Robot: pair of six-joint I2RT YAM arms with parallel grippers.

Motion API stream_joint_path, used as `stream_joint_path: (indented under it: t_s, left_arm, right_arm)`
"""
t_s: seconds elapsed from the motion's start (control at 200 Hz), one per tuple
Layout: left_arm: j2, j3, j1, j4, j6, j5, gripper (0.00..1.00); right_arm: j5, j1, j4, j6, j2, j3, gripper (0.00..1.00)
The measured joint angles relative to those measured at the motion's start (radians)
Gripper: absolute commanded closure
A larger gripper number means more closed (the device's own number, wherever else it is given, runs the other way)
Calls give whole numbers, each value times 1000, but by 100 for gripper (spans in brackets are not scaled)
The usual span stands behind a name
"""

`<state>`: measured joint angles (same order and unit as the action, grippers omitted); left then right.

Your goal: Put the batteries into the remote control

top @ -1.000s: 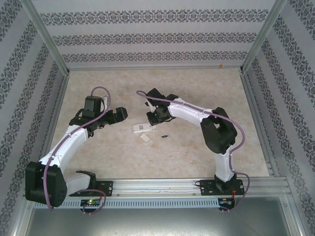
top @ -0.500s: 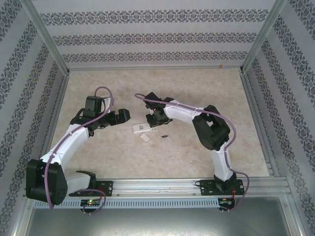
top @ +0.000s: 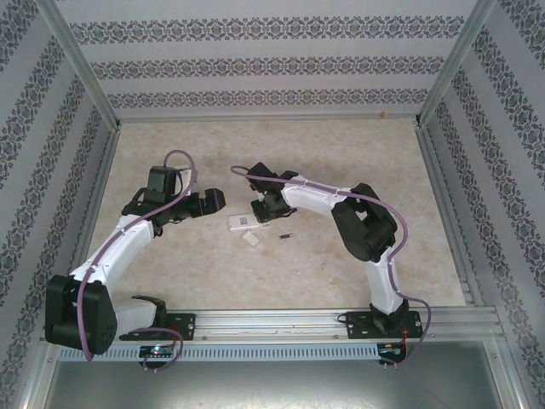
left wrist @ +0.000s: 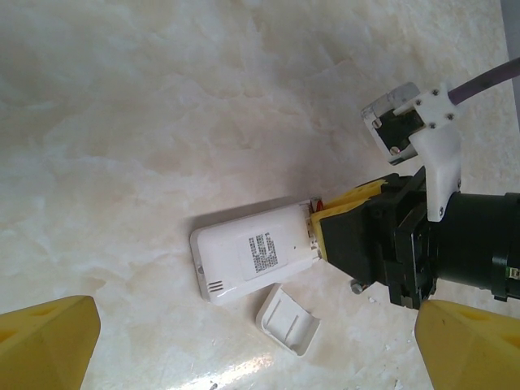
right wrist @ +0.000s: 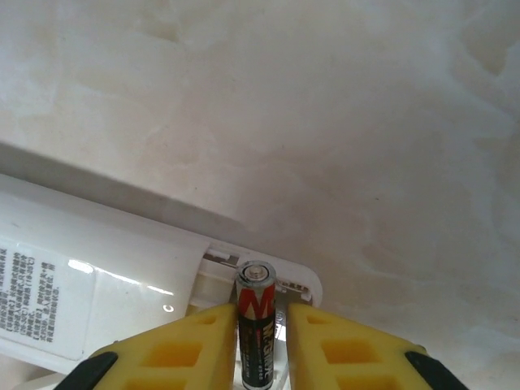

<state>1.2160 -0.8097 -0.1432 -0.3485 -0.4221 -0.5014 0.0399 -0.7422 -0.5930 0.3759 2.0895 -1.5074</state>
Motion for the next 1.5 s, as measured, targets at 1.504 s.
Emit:
stream_joint_path:
  t_s: [1.504]
  left_arm:
    - [306,-55,-48,10,-7,-34,36]
  right_arm:
    - [45,68,-50,108,-60,-11,77]
